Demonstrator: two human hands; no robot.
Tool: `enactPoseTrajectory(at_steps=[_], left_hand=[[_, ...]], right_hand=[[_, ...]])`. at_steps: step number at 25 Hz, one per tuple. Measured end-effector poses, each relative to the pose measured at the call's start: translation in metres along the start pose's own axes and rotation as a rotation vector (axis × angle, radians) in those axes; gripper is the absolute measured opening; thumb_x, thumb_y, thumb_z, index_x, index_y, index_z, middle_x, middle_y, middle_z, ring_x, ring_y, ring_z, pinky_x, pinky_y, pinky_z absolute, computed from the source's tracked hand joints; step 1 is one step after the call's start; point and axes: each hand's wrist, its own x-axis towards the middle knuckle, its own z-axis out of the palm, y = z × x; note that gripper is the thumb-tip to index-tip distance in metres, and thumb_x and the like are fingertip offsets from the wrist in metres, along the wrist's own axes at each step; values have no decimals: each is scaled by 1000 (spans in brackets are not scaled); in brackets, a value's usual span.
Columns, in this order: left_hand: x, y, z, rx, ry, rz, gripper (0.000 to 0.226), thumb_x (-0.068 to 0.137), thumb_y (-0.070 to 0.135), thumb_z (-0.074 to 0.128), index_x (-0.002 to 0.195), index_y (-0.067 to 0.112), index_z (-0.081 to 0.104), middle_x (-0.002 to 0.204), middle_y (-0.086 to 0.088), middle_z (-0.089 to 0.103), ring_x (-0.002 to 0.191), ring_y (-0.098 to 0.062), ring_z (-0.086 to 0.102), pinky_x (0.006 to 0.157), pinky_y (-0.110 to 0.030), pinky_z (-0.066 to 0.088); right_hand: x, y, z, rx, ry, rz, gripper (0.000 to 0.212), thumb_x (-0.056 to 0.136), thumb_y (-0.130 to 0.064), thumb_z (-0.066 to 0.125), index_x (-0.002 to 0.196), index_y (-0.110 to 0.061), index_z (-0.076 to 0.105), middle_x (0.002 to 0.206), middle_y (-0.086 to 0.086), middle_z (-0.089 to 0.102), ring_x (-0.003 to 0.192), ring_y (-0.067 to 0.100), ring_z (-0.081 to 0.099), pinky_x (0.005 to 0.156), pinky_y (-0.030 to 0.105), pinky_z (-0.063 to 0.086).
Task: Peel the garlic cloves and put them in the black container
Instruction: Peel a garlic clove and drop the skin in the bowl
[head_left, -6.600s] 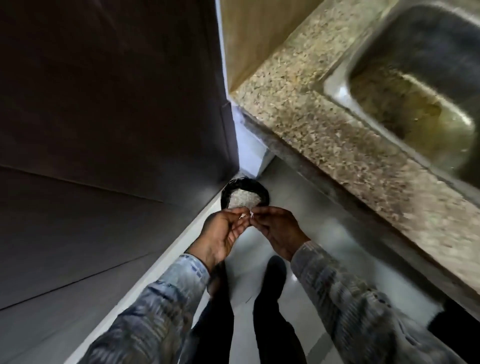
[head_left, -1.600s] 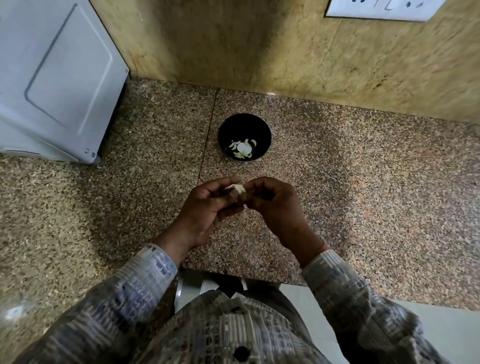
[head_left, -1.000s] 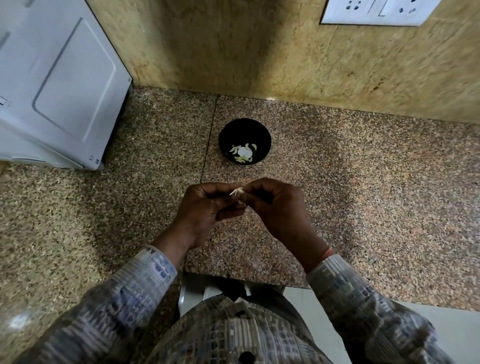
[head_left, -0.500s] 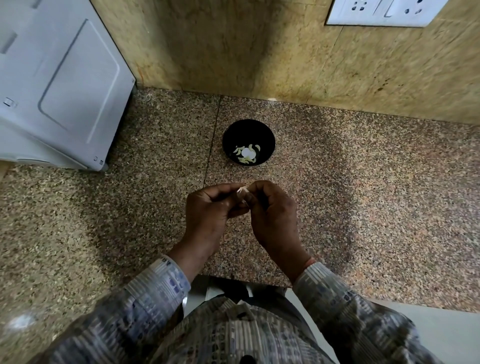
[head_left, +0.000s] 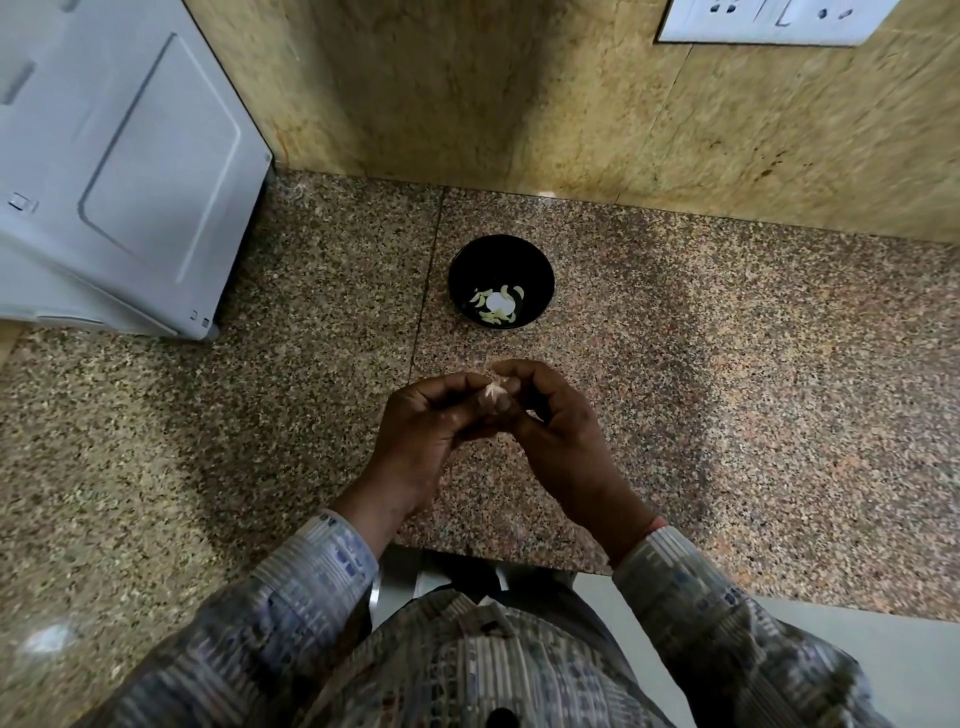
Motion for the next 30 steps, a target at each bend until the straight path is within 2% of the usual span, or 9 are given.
enactPoseTrajectory(at_steps=[2, 4, 9, 12, 14, 18, 23, 26, 30], left_hand=[[4, 4, 0, 65, -11, 40, 26, 80, 9, 79, 105, 1, 76, 102, -20, 77, 98, -36, 76, 83, -45, 63], [5, 8, 0, 105, -18, 48, 25, 86, 4, 77, 110, -2, 75, 103, -20, 77, 98, -35, 76, 82, -41, 62], [4, 12, 7, 296, 27, 175, 20, 86, 6, 80, 104, 15, 79, 96, -5, 80, 95, -21, 77, 82, -36, 63], [5, 11, 12, 334, 81, 219, 25, 85, 13, 83, 110, 10, 79, 96, -3, 80, 92, -18, 78, 80, -31, 63], [6, 11, 13, 357, 122, 227, 22, 84, 10, 83, 107, 10, 80, 92, -2, 80, 87, -17, 78, 77, -30, 63], [8, 10, 14, 363, 155, 210, 19, 83, 5, 83, 102, 6, 80, 87, -4, 80, 83, -18, 78, 75, -30, 63], [7, 0, 9, 248, 112, 181, 15, 86, 3, 79, 98, 12, 79, 92, -5, 80, 90, -21, 78, 81, -33, 63], [11, -9, 4, 132, 83, 146, 13, 92, 2, 72, 105, 2, 74, 99, -13, 79, 96, -25, 77, 83, -33, 62], [19, -16, -8, -186, 29, -71, 14, 92, 2, 67, 105, -3, 67, 96, -13, 75, 91, -20, 74, 81, -30, 61]], right_hand=[[3, -2, -4, 141, -25, 47, 26, 99, -6, 67, 124, -11, 69, 113, 13, 73, 104, 33, 73, 91, 53, 61], [8, -4, -7, 241, -15, 101, 24, 97, -3, 68, 121, -3, 70, 113, 19, 75, 106, 39, 73, 95, 57, 58], [11, -12, -7, 348, 13, 119, 20, 95, 1, 67, 115, 3, 71, 108, 23, 76, 100, 39, 74, 90, 48, 61], [15, -10, -1, 334, 71, 105, 19, 93, -2, 72, 112, 1, 74, 105, 23, 76, 99, 45, 73, 93, 56, 59], [15, -7, 3, 312, 128, 105, 21, 91, -4, 75, 112, -1, 76, 103, 22, 77, 99, 45, 73, 94, 61, 57], [14, -1, 9, 335, 189, 131, 22, 90, -1, 75, 112, 1, 75, 104, 23, 76, 100, 46, 72, 95, 61, 57], [9, 6, 10, 386, 188, 172, 19, 92, -2, 74, 111, 0, 74, 105, 20, 77, 105, 43, 72, 97, 55, 58], [7, 9, 12, 454, 192, 196, 20, 93, -6, 73, 112, -1, 73, 108, 20, 76, 107, 39, 72, 97, 48, 58], [12, 17, 14, 727, 160, 315, 13, 100, 2, 58, 108, -3, 68, 107, 15, 73, 103, 25, 70, 98, 37, 57]])
